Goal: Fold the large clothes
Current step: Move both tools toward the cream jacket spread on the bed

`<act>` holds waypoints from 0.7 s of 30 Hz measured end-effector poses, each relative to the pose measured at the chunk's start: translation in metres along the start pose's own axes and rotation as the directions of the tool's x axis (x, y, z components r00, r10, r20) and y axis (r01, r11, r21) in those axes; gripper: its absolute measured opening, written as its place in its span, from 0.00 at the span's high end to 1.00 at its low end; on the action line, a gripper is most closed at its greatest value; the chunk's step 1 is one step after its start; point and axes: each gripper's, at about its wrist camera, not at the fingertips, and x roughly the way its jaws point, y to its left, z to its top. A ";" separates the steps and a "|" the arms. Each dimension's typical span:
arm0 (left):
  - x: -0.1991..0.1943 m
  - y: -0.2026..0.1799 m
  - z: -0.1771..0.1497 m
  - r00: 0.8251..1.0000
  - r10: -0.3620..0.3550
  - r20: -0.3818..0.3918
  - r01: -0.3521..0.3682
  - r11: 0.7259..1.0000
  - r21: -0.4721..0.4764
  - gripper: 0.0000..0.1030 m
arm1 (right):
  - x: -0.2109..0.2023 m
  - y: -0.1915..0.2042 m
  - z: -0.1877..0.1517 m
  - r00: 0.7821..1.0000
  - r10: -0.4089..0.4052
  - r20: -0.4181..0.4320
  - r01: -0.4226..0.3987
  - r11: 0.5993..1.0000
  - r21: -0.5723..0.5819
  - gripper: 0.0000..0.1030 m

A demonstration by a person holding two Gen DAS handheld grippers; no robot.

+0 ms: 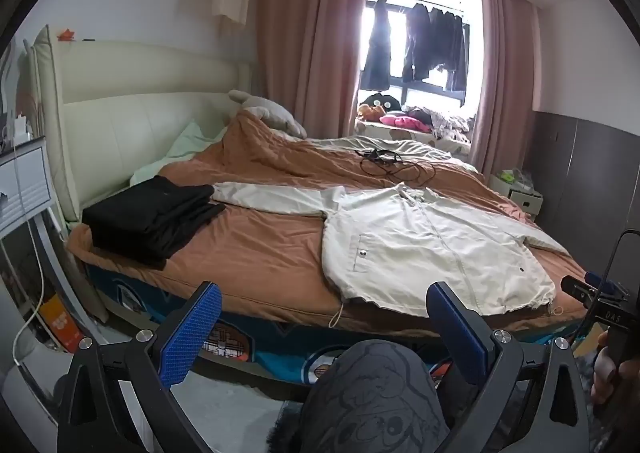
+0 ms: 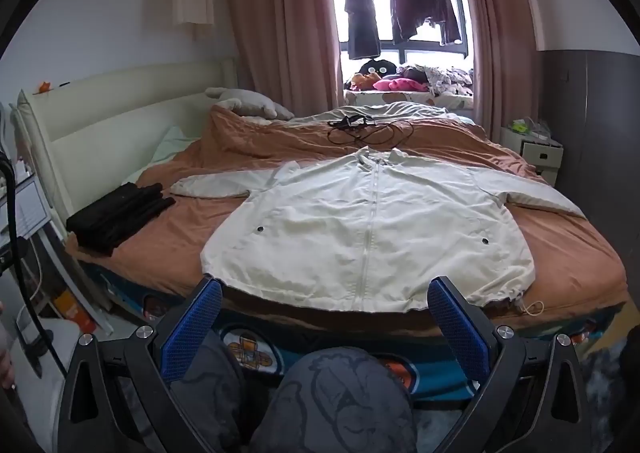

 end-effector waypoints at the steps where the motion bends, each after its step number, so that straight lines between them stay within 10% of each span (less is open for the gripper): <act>1: 0.000 0.000 0.000 1.000 0.000 0.000 0.000 1.000 0.001 0.00 | 0.000 -0.001 0.000 1.000 -0.002 -0.001 0.002 1.000 0.002 0.00; 21: -0.005 0.001 -0.002 1.000 0.000 -0.004 0.000 1.000 -0.002 0.00 | -0.004 0.001 -0.001 1.000 0.004 0.003 -0.004 1.000 0.000 0.00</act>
